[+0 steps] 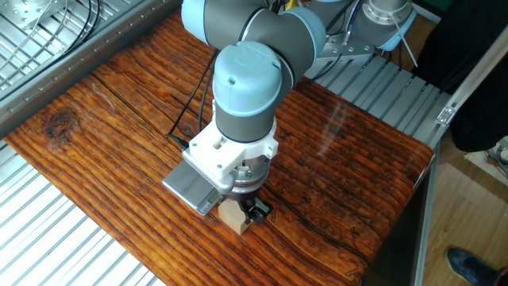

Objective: Remove the object from the scale

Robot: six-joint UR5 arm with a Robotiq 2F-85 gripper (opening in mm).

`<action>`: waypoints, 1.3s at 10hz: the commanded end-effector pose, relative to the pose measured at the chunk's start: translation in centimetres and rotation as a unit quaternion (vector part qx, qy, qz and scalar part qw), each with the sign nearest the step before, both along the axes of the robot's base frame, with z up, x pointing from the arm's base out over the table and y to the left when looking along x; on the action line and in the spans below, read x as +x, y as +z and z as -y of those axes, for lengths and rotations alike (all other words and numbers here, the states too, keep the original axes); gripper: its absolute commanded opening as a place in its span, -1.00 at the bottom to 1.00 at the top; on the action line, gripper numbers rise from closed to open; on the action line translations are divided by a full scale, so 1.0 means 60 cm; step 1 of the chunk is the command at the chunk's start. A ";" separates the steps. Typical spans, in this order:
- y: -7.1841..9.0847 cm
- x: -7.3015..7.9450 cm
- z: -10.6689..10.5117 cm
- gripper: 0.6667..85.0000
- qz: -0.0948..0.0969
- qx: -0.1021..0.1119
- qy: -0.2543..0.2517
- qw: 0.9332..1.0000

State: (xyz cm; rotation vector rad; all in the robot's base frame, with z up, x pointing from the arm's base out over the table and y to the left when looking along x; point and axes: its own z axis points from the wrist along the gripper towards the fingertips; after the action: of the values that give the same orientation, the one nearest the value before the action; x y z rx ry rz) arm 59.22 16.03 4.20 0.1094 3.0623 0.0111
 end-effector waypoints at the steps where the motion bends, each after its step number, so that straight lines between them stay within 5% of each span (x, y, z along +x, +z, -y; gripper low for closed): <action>1: -0.001 0.000 -0.002 0.29 -0.001 0.007 0.001 1.000; 13: -0.006 -0.003 0.001 0.45 -0.001 0.011 0.008 1.000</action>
State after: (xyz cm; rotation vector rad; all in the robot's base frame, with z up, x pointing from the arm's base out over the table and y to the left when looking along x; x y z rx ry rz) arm 59.04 15.74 3.75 0.0812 3.0655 0.0164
